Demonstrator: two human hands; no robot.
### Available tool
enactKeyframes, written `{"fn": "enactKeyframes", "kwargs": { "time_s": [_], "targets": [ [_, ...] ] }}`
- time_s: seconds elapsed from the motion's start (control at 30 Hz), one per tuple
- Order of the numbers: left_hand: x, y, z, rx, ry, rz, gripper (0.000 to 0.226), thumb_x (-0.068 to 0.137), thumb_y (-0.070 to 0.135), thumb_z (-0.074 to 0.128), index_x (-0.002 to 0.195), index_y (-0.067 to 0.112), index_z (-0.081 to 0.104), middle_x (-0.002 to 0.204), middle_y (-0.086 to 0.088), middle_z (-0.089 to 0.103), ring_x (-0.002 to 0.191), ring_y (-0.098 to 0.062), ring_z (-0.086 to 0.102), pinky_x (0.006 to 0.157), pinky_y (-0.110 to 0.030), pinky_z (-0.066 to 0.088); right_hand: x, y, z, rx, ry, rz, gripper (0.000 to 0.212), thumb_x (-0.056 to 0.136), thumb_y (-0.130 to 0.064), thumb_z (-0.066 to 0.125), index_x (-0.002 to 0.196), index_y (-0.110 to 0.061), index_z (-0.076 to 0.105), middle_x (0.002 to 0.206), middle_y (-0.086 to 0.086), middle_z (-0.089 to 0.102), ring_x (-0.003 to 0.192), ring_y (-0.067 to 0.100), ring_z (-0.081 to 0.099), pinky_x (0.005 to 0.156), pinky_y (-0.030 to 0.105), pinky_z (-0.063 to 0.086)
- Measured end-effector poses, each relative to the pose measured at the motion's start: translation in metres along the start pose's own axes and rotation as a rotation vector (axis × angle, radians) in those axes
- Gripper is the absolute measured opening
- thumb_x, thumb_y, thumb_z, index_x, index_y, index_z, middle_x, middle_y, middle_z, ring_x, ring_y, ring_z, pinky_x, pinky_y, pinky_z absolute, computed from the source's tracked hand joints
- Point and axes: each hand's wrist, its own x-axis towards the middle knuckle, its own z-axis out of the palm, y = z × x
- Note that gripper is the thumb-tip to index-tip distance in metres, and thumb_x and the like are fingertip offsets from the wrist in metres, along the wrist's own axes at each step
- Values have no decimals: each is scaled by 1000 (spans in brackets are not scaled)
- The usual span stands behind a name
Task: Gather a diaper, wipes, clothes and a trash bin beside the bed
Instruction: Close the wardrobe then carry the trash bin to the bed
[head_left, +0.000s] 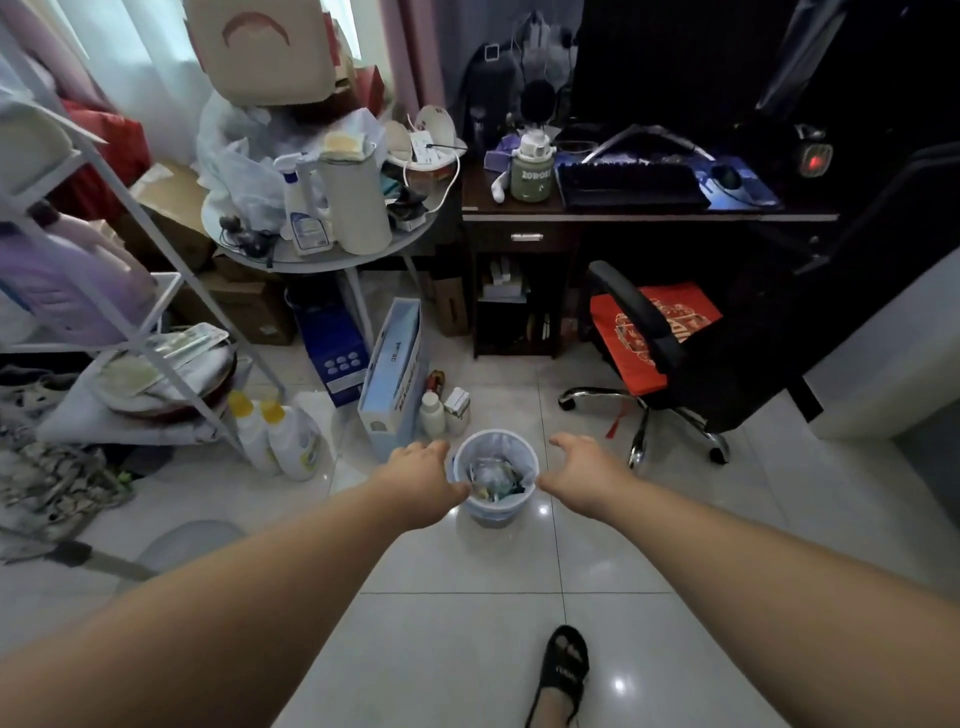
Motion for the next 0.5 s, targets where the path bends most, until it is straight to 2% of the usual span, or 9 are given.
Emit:
{"fn": "enactKeyframes", "kwargs": {
  "time_s": [0.13, 0.23, 0.3, 0.4, 0.5],
  "targets": [
    [65, 14, -6, -25, -26, -16, 74, 81, 67, 54, 142, 29, 39, 141, -6, 48, 128, -29, 44, 100, -45, 42, 69, 9, -12, 2, -32, 10, 63, 75, -47, 68, 133, -27, 52, 135, 7, 53, 112, 29, 57, 80, 34, 46],
    [110, 24, -7, -31, -49, -48, 74, 82, 67, 54, 142, 27, 40, 141, -8, 49, 128, -30, 44, 100, -45, 42, 117, 19, -20, -10, -63, -1, 65, 75, -47, 68, 135, -28, 52, 136, 7, 54, 111, 28, 57, 78, 32, 44],
    [145, 34, -6, -66, -72, -86, 73, 82, 65, 55, 142, 24, 42, 140, -9, 50, 127, -31, 46, 100, -44, 42, 156, 27, -28, -25, -98, 9, 71, 75, -48, 68, 140, -27, 49, 140, 8, 52, 116, 29, 57, 83, 33, 47],
    [195, 48, 1, -91, -105, -116, 70, 86, 61, 56, 141, 20, 43, 140, -13, 51, 125, -32, 50, 99, -41, 43, 208, 41, -36, -57, -159, 27, 84, 75, -52, 66, 150, -25, 41, 151, 9, 45, 131, 30, 50, 99, 34, 45],
    [235, 56, 14, -133, -127, -132, 67, 88, 55, 57, 142, 19, 42, 140, -14, 51, 125, -33, 49, 100, -40, 41, 253, 55, -33, -80, -206, 45, 86, 74, -53, 67, 151, -26, 40, 152, 8, 45, 132, 29, 49, 97, 33, 44]
  ]
}}
